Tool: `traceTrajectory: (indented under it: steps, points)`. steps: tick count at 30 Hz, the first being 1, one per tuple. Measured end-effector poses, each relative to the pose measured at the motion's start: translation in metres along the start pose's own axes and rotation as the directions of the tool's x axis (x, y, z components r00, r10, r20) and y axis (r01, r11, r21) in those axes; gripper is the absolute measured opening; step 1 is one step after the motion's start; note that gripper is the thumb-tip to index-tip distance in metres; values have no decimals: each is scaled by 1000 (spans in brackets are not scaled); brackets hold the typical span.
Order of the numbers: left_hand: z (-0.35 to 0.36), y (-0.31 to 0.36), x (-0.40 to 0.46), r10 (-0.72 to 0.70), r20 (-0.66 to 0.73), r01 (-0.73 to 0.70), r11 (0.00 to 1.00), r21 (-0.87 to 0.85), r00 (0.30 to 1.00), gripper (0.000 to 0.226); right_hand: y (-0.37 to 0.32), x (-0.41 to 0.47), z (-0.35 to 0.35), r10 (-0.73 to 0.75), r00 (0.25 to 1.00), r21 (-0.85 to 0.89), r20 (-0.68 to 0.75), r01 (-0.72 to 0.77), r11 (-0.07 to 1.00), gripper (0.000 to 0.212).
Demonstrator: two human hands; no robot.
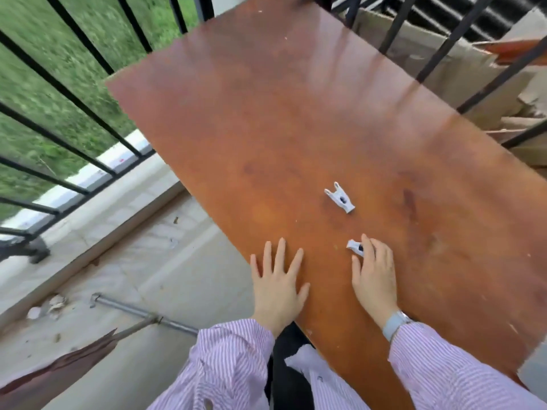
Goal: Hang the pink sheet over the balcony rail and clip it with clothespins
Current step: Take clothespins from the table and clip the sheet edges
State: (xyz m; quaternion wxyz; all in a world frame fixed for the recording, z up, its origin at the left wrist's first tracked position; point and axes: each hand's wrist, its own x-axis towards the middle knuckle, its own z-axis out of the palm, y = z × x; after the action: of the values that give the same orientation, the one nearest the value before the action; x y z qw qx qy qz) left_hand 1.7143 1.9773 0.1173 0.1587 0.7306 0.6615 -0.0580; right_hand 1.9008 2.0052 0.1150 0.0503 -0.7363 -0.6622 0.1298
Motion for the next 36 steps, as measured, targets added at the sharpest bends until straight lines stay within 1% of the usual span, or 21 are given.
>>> traceTrajectory:
  steps: [2,4,6,8,10,12,14,16,18,20,22,24,27,29,30,31,33,36]
  points:
    - [-4,-1,0,27,-16,-27,1000,-7,1000,61,-3,5,-4,-2,1000,37,-27,3,999,29]
    - [-10,-6,-4,-5,-10,4,997,-72,1000,56,-18,5,-10,-55,998,103,-35,58,993,19]
    - [-17,-18,-12,-123,-68,116,988,-98,990,54,-41,1,-12,-158,987,191,-23,159,969,19]
    - [-22,-39,-29,-237,-121,223,968,-114,964,53,-73,-7,-12,-274,962,265,17,259,929,21]
    - [-29,-66,-57,-331,-172,311,941,-134,928,54,-109,-18,-8,-403,913,305,69,365,880,22]
    - [-36,-99,-93,-450,-226,418,891,-179,864,53,-153,-35,-7,-533,836,339,128,468,816,22]
    - [-42,-132,-138,-574,-278,528,818,-226,770,50,-203,-55,-7,-660,729,365,179,574,733,29]
    - [-45,-163,-190,-691,-319,622,723,-300,649,43,-255,-84,-5,-785,590,390,190,688,612,28]
    - [-43,-191,-248,-792,-359,695,608,-383,494,38,-309,-122,2,-878,431,437,208,762,478,25]
    - [-38,-214,-312,-861,-384,757,488,-434,335,37,-359,-172,12,-941,254,471,223,818,332,29]
    - [-31,-231,-380,-916,-365,800,343,-493,168,36,-404,-236,21,-966,92,495,240,845,203,33]
    - [-19,-243,-451,-946,-324,819,207,-535,27,35,-441,-305,29,-973,-52,527,225,847,76,34]
    - [2,-254,-558,-952,-264,809,31,-588,-155,35,-485,-408,40,-958,-192,554,212,831,-44,40]
    - [11,-260,-625,-924,-253,799,-85,-595,-287,35,-508,-471,48,-931,-312,607,191,783,-138,42]
    - [13,-263,-655,-903,-236,773,-147,-617,-359,30,-519,-502,50,-921,-348,632,178,758,-164,40]
    - [17,-266,-681,-882,-215,744,-198,-638,-419,28,-529,-530,49,-913,-364,649,183,742,-166,34]
    - [21,-275,-724,-855,-173,694,-260,-671,-488,34,-551,-579,44,-900,-404,665,163,719,-202,25]
    - [31,-300,-778,-810,-156,644,-314,-698,-565,34,-591,-644,50,-855,-508,706,100,642,-299,20]
